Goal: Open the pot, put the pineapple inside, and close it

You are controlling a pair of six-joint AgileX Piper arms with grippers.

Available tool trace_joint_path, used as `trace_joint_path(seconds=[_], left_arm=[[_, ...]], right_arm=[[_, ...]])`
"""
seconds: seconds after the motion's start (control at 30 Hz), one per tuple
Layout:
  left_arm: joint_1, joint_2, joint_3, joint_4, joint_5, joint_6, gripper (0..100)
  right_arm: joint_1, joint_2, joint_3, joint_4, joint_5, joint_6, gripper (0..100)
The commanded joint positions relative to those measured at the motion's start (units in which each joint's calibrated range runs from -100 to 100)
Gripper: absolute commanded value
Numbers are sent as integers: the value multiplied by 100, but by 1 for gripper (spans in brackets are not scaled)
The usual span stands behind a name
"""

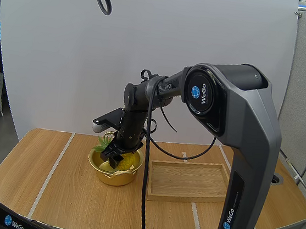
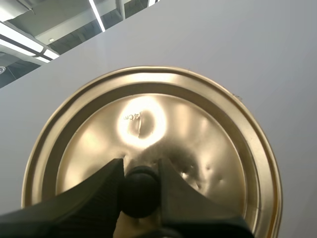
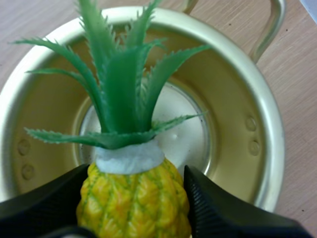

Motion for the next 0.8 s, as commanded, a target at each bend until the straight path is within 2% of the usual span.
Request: trace_joint_path(seconds=[0.0,0.2,0.27,0.4,0.43,0.77], left_arm=[[-19,-13,-26,30,-239,-25,0],[-19,-13,-26,30,-239,-25,0],[-19,-13,-26,30,-239,-25,0],[-19,-13,-26,30,-239,-25,0],[-19,-13,-26,30,-239,-25,0],[-19,-13,-26,30,-239,-25,0]], right_arm=[[5,87,-37,-48,-96,-2,0],[5,150,-37,-57,-118,-24,0],[5,150,-37,-57,-130,-24,24],[5,150,-37,-141,-261,158,96],[5,150,-37,-141,-270,167,100],[5,-337,-37,-89,166,187,100]])
